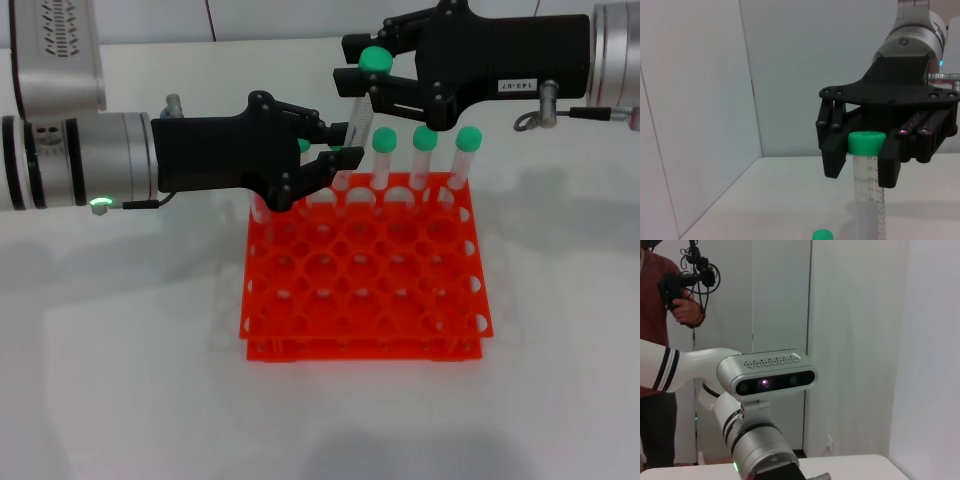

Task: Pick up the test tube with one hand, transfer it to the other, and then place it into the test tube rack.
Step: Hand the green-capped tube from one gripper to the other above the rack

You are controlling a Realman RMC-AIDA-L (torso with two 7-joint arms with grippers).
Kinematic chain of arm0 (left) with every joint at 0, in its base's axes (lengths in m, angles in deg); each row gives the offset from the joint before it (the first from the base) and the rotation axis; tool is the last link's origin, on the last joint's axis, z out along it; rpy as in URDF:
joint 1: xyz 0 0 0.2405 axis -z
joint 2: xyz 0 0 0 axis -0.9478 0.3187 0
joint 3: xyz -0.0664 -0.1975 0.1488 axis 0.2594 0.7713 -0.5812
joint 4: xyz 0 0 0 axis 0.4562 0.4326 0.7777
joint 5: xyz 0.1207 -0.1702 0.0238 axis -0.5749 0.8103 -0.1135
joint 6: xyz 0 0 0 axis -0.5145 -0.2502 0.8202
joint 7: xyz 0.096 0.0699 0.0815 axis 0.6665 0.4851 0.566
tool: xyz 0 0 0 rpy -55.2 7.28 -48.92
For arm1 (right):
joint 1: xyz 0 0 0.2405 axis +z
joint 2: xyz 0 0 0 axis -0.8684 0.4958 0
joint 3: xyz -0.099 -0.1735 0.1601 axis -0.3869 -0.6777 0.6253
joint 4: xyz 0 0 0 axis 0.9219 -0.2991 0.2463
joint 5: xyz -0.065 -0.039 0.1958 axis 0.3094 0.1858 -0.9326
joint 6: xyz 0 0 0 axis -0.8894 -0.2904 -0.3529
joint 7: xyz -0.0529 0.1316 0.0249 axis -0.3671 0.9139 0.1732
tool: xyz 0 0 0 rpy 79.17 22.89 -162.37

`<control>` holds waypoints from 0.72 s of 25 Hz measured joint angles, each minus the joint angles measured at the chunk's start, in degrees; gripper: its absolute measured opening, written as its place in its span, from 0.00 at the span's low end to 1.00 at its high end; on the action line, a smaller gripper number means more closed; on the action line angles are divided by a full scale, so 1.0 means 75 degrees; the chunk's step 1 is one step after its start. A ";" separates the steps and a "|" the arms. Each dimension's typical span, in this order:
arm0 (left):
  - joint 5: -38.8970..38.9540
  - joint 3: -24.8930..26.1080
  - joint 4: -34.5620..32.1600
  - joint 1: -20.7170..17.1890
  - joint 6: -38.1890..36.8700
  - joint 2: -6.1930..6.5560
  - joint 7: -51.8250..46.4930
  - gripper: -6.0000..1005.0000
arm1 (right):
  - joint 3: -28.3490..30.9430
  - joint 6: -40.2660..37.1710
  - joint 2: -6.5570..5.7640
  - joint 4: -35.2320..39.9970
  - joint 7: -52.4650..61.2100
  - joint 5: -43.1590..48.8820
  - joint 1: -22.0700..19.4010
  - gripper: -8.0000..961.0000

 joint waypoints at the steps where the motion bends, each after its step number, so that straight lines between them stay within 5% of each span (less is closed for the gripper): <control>1: 0.0000 0.0000 0.0000 0.0000 0.0002 0.0000 0.0000 0.30 | -0.0003 0.0004 0.0000 0.0003 0.0000 -0.0002 0.0000 0.30; 18: -0.0008 0.0000 0.0007 0.0001 0.0031 0.0000 -0.0003 0.31 | -0.0004 0.0028 -0.0001 -0.0038 0.0003 -0.0006 0.0044 0.28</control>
